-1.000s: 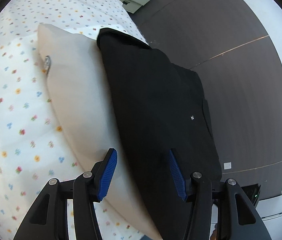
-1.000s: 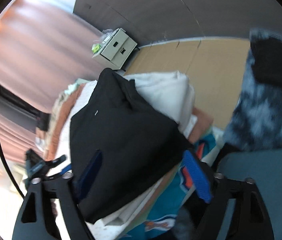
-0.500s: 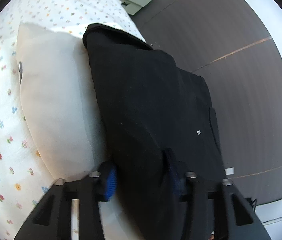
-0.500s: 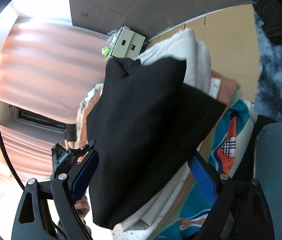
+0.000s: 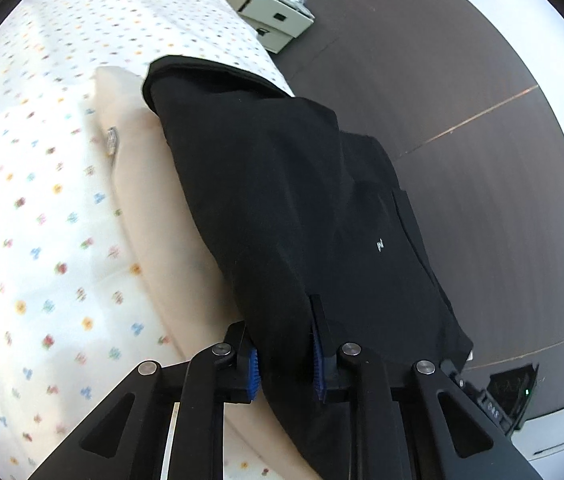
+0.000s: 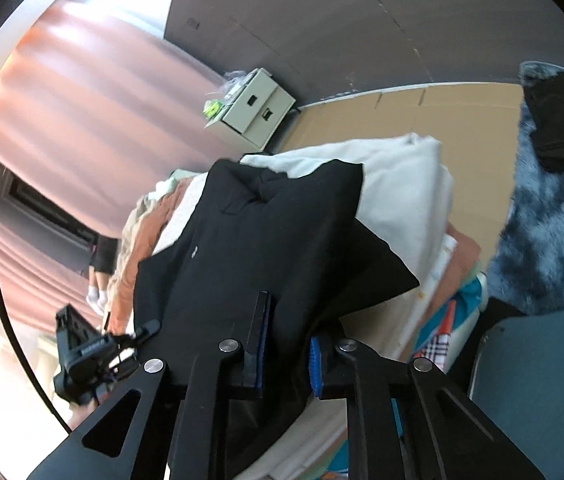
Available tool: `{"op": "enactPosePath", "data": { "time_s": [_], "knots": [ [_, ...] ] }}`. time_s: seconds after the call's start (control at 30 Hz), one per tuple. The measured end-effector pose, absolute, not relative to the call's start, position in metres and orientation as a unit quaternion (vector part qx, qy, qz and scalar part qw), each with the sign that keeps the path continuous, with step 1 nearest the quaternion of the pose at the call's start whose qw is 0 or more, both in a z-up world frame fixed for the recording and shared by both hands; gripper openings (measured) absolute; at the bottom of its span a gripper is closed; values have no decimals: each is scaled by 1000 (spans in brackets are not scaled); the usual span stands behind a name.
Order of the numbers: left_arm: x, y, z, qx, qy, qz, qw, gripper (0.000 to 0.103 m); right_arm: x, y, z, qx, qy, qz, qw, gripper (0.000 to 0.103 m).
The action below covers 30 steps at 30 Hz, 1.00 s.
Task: Fold large clothes
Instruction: 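Lower the black shirt onto the folded clothes stack with both tools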
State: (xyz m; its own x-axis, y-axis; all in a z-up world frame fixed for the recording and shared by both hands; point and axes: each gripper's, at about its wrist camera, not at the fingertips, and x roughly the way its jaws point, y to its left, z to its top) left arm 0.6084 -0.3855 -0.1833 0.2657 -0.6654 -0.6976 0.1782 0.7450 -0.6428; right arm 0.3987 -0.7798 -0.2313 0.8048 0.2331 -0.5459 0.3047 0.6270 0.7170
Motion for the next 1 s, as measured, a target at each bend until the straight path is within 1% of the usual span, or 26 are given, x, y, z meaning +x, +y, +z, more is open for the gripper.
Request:
{"op": "enactPosePath", "data": {
  "time_s": [0.1, 0.27, 0.37, 0.47, 0.5, 0.6, 0.67, 0.73, 0.77, 0.8, 0.93, 1.0],
  "knots": [
    [609, -390, -181, -214, 546, -283, 759, 25, 413, -785, -233, 425, 318, -19, 847, 16],
    [618, -409, -173, -185, 541, -287, 769, 26, 421, -798, -247, 443, 317, -22, 838, 15],
    [625, -408, -178, -192, 545, -283, 766, 26, 416, -797, -256, 445, 315, -23, 838, 15],
    [629, -408, -182, -198, 552, -285, 758, 30, 414, -798, -259, 449, 315, -18, 836, 15],
    [629, -405, -181, -197, 554, -287, 756, 32, 412, -798, -261, 452, 314, -16, 835, 15],
    [633, -394, -183, -208, 559, -291, 748, 33, 409, -796, -261, 453, 315, -13, 834, 15],
    [633, -385, -174, -201, 548, -276, 763, 38, 407, -797, -262, 460, 313, -11, 831, 16],
    [631, -372, -162, -188, 527, -260, 787, 45, 406, -801, -263, 469, 312, -11, 827, 17],
    [631, -365, -157, -187, 519, -254, 795, 49, 404, -802, -261, 465, 313, -18, 828, 20],
    [630, -359, -153, -190, 514, -251, 798, 51, 401, -800, -259, 461, 313, -25, 830, 25],
    [626, -341, -142, -187, 508, -242, 806, 51, 388, -800, -256, 467, 309, -34, 828, 28],
    [620, -335, -135, -182, 501, -239, 812, 51, 381, -799, -254, 474, 310, -31, 824, 34]
  ]
}}
